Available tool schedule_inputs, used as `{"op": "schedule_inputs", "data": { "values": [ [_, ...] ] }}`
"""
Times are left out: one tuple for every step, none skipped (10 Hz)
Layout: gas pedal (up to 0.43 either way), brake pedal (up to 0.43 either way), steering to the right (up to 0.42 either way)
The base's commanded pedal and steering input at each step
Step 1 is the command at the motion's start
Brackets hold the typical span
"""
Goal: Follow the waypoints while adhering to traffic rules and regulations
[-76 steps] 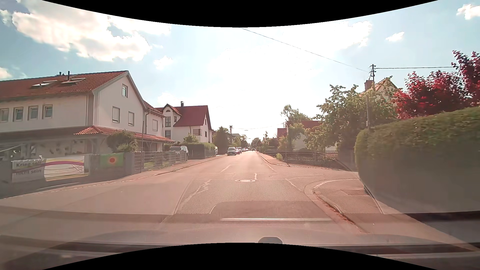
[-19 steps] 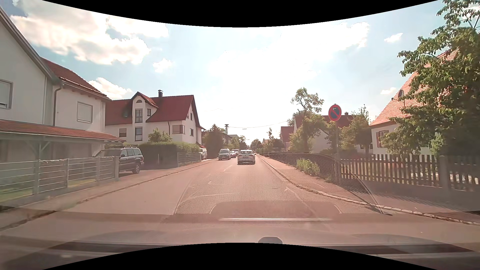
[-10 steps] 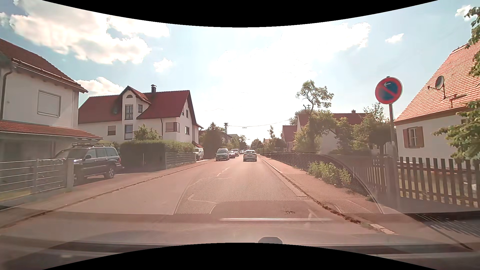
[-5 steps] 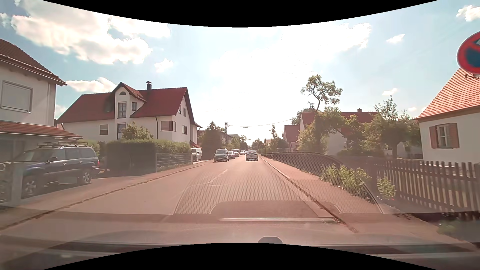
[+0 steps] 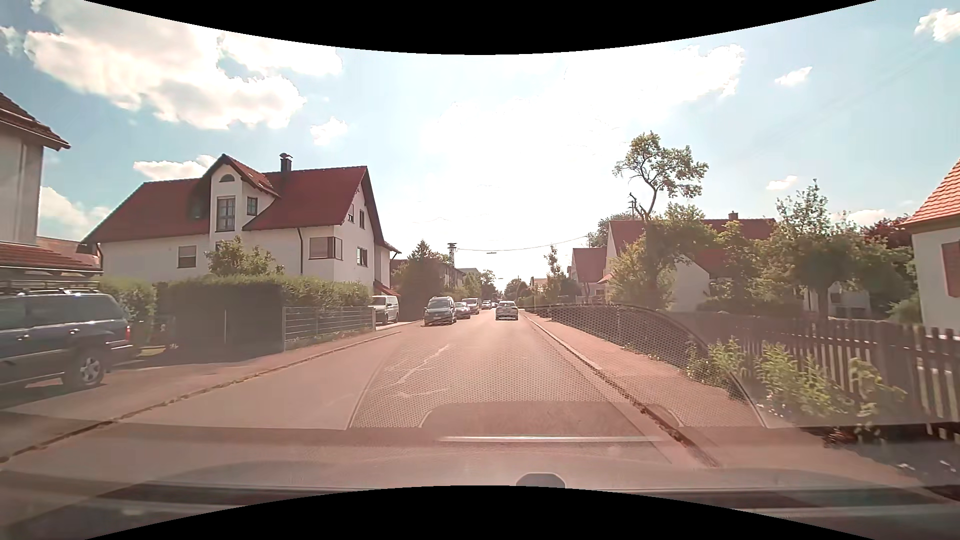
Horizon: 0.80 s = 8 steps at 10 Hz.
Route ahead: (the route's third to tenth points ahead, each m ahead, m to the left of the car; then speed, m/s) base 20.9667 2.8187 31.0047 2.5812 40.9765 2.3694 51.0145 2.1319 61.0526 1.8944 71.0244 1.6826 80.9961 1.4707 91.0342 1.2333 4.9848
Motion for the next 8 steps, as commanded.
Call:
{"op": "schedule_inputs", "data": {
  "values": [
    [0.15, 0.0, -0.005],
    [0.15, 0.0, -0.002],
    [0.15, 0.0, -0.002],
    [0.15, 0.0, -0.002],
    [0.15, 0.0, -0.002],
    [0.15, 0.0, -0.002],
    [0.15, 0.0, -0.001],
    [0.157, 0.0, 0.0]
  ]
}}
